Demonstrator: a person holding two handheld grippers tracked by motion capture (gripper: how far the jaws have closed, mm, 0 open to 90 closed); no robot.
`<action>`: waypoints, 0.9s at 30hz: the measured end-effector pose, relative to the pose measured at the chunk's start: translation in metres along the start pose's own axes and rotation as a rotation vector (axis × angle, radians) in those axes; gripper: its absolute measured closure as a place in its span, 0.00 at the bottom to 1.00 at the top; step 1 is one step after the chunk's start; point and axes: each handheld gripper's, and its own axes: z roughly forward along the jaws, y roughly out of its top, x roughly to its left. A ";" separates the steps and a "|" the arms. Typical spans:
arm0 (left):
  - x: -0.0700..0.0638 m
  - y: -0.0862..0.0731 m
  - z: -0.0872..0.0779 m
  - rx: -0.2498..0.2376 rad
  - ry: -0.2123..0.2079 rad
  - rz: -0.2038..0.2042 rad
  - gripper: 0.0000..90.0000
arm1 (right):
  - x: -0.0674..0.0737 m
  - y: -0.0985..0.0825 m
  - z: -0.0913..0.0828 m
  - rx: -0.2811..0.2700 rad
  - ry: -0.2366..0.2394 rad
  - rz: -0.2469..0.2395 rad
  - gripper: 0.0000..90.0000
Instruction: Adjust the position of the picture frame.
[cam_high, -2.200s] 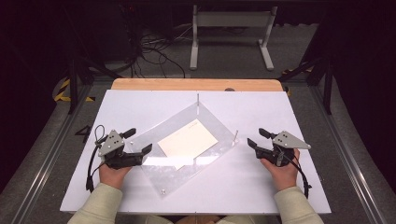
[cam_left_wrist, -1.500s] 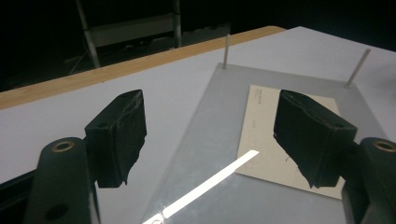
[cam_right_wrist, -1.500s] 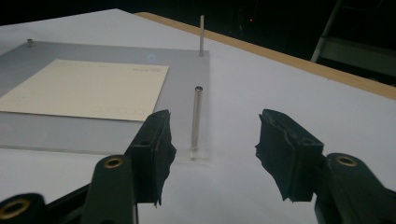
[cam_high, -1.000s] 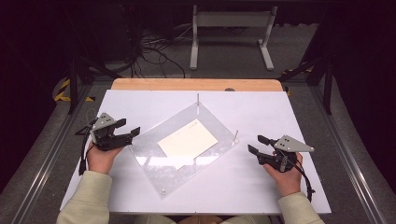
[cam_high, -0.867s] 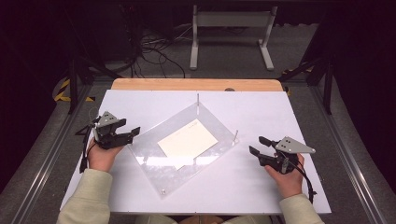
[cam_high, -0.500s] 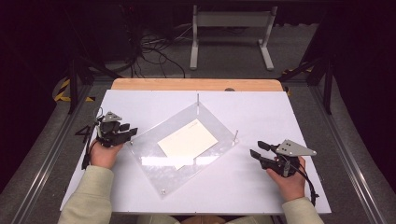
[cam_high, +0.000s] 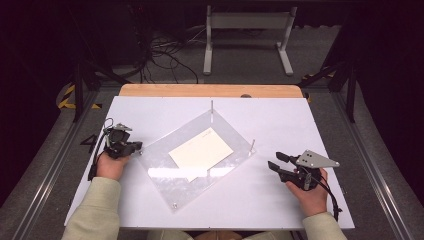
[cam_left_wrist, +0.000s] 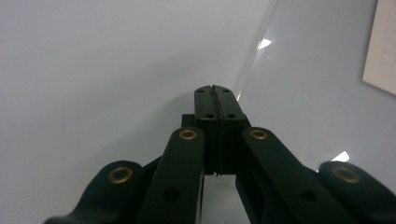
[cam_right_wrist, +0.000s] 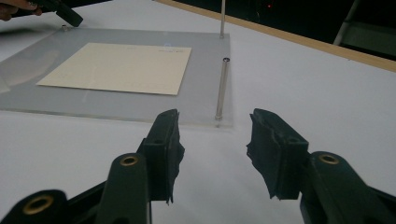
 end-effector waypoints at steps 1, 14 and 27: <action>0.001 0.000 0.000 0.001 -0.009 -0.008 1.00 | 0.000 0.000 0.000 0.001 -0.001 0.001 0.58; -0.010 0.001 0.001 0.056 -0.130 0.010 1.00 | -0.001 0.000 0.001 0.003 0.006 0.018 0.56; -0.053 0.000 -0.001 0.167 -0.232 0.213 1.00 | -0.005 0.000 0.000 0.009 0.001 0.038 0.57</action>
